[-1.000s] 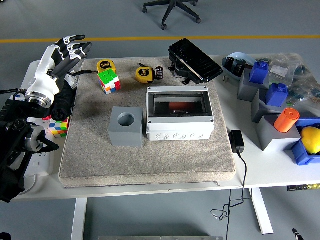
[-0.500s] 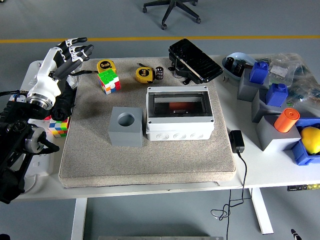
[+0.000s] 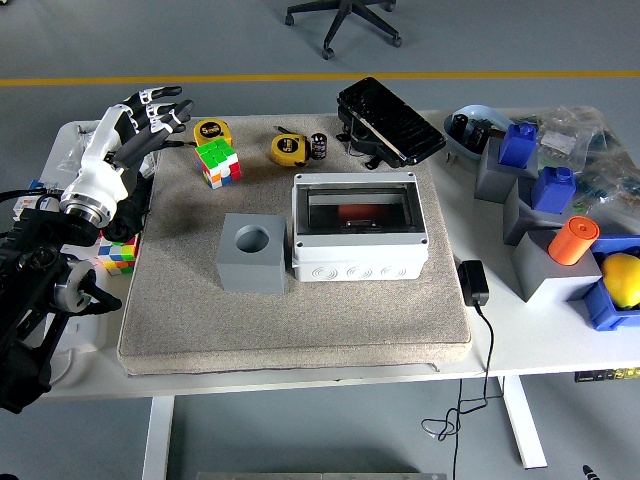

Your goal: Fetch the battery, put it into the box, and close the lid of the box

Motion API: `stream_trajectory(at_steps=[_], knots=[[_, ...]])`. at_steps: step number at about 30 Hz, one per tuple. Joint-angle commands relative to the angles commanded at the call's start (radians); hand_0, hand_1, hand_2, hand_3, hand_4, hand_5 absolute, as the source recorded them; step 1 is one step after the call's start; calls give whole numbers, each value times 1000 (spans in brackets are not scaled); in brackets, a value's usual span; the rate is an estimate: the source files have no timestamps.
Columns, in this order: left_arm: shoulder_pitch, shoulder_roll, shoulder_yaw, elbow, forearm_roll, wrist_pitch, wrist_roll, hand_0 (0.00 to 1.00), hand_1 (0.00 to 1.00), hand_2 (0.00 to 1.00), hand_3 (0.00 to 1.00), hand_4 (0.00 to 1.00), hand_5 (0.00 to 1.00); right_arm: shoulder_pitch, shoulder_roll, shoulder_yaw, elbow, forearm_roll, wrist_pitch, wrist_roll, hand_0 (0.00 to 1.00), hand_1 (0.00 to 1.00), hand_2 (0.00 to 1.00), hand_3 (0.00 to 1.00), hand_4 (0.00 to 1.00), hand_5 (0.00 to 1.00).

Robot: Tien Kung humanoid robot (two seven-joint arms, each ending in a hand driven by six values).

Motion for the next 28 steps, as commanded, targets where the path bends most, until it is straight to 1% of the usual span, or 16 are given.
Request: stream_trajectory(at_steps=[7, 16, 22, 26, 28], knots=[[0, 0, 4, 6, -23, -1, 5, 673, 654, 607, 685, 974, 447, -2, 3, -11, -3, 11, 5, -4, 729, 668, 655, 600, 998, 624], [-5, 8, 11, 11, -38, -4, 7, 672, 650, 603, 686, 974, 448, 12, -5, 16, 10, -21, 0, 2, 729, 668, 656, 600, 998, 622], [-12, 5, 0, 8, -40, -4, 7, 668, 650, 603, 686, 973, 448, 15, -10, -8, 6, -8, 16, -6, 729, 670, 656, 601, 998, 623], [-17, 14, -8, 8, -40, -7, 4, 668, 650, 603, 686, 973, 448, 25, -15, 15, 14, -34, 14, 2, 729, 670, 656, 601, 998, 623], [-21, 19, -11, 8, -40, -9, 4, 668, 650, 603, 686, 973, 448, 31, -17, 13, 14, -32, 14, 3, 729, 670, 656, 601, 998, 623]])
